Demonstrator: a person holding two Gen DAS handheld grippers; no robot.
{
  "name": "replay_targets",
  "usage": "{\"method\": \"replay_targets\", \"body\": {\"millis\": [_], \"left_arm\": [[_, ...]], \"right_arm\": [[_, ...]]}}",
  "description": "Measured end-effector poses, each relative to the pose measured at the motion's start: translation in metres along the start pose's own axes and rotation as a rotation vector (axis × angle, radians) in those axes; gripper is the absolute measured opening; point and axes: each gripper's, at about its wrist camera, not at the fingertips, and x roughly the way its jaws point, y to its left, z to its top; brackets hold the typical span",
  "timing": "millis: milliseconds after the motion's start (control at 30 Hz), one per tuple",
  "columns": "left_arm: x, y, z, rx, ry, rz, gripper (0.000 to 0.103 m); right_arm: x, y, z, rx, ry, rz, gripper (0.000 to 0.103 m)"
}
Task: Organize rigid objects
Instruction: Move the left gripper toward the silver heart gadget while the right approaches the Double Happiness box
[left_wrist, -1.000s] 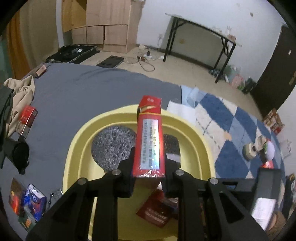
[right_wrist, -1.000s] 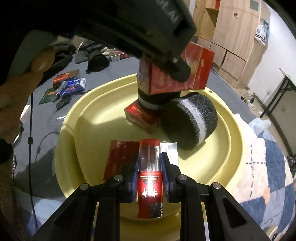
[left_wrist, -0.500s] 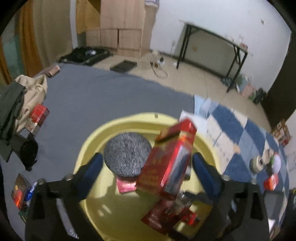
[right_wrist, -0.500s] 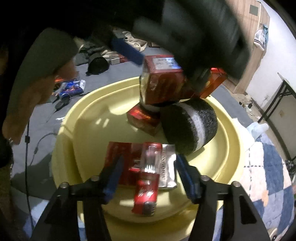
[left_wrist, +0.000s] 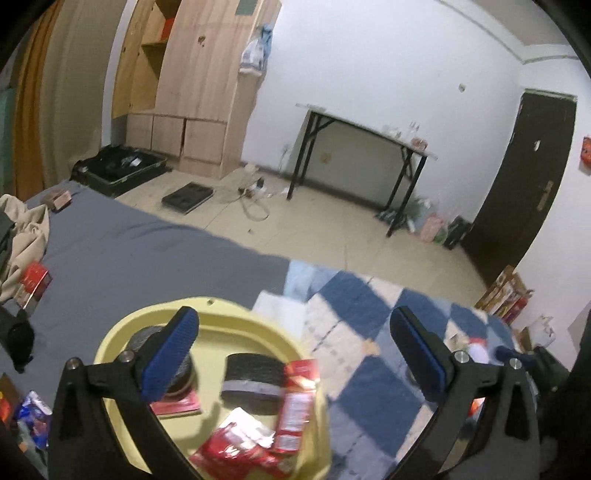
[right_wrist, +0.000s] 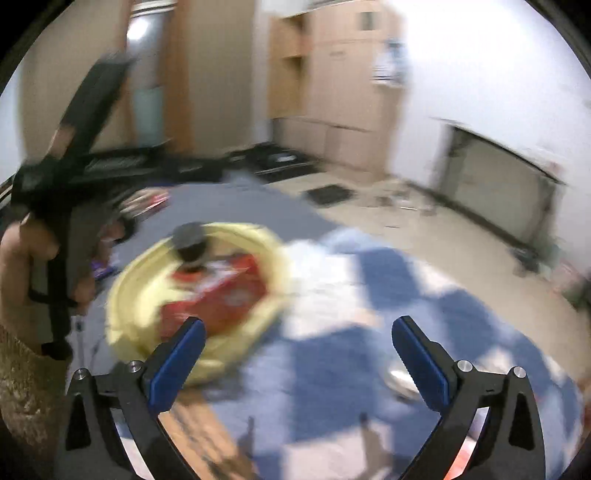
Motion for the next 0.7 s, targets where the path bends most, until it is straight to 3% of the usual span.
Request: {"method": "replay_targets", "body": {"millis": [133,267,400,533,700], "left_arm": [[-0.002,-0.015,0.0,0.013,-0.022,-0.027,0.103],[0.003,-0.036,-0.005,0.036,-0.014,-0.067,0.103],[0.015,-0.061,-0.015,0.086,0.02,-0.092,0.103],[0.028,-0.088,-0.027,0.165,0.073,-0.102,0.103],[0.051,-0.112,-0.046,0.171,0.118,-0.156,0.103]], "right_arm": [[-0.043,-0.043,-0.029,0.1,-0.055,-0.138,0.103],[-0.06,-0.067,-0.045,0.133,-0.024,-0.215,0.103],[-0.08,-0.082,-0.048,0.162,-0.078,-0.179,0.103],[-0.082,-0.09,-0.055,0.163,-0.055,-0.198,0.103],[-0.066,-0.101,-0.058,0.143,0.077,-0.178,0.103]]}}
